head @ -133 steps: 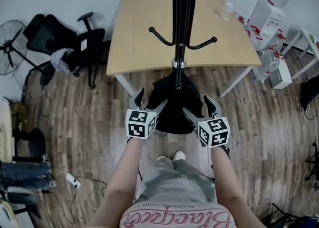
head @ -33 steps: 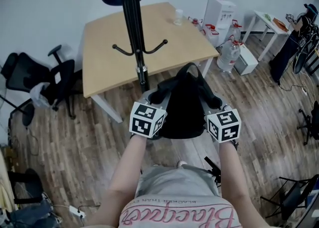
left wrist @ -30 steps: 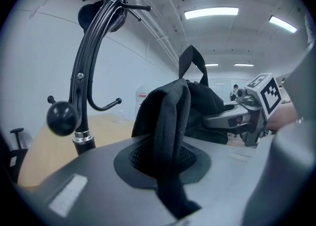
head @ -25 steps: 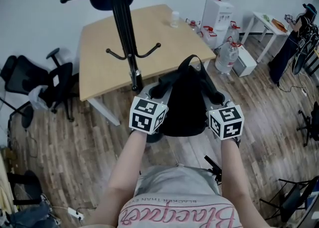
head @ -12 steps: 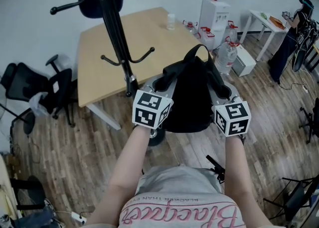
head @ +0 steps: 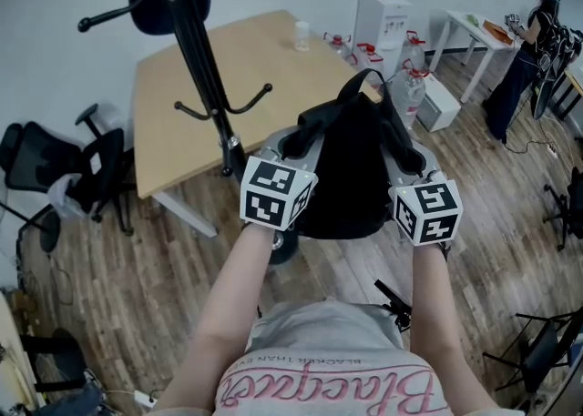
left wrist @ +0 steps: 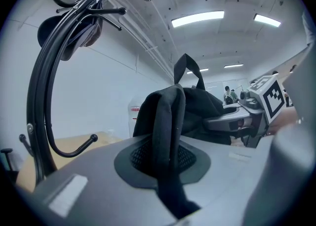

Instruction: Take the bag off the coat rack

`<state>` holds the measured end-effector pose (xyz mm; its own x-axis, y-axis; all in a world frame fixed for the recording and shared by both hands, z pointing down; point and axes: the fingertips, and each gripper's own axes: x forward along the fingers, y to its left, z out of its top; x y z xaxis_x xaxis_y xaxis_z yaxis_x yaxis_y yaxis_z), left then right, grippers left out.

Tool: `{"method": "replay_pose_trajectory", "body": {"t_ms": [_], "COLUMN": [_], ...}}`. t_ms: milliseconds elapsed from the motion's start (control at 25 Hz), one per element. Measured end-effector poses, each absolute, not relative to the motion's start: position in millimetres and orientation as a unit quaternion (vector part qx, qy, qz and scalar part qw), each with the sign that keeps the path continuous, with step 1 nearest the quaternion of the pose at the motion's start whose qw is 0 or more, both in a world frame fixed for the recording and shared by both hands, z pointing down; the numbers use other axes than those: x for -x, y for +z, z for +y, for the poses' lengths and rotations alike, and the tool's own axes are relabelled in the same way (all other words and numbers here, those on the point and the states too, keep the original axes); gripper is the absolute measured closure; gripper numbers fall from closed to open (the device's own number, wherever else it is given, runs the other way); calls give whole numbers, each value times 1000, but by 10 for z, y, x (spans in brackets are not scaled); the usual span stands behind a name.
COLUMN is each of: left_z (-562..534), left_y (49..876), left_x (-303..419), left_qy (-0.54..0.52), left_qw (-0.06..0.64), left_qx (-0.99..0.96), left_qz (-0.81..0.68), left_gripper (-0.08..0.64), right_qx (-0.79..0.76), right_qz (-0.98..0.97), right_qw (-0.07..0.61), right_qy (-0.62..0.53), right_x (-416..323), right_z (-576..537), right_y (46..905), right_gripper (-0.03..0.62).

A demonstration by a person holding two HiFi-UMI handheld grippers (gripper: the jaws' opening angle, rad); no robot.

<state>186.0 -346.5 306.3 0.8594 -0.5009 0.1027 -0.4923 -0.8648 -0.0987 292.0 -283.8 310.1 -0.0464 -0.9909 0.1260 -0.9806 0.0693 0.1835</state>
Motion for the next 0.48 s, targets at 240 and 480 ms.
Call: {"method": "replay_pose_trajectory", "body": {"t_ms": [240,480], "left_z": [-3421,-3388], "left_y": [3054,3003], "left_x": [-1885,-1953], "left_qy": [-59,-57], "left_qw": [33,37], "left_qx": [966,967], "left_qz": [249,244], "left_gripper": [497,499], "right_qx": [-687,-691], "right_qz": [-718,-714], "right_qw": [110,107], "right_qy": [-24,-26], "right_x": [-2936,-2998], "right_z": [-2781,-2739], "right_y": [3094,3051], "right_gripper": [528,528]}}
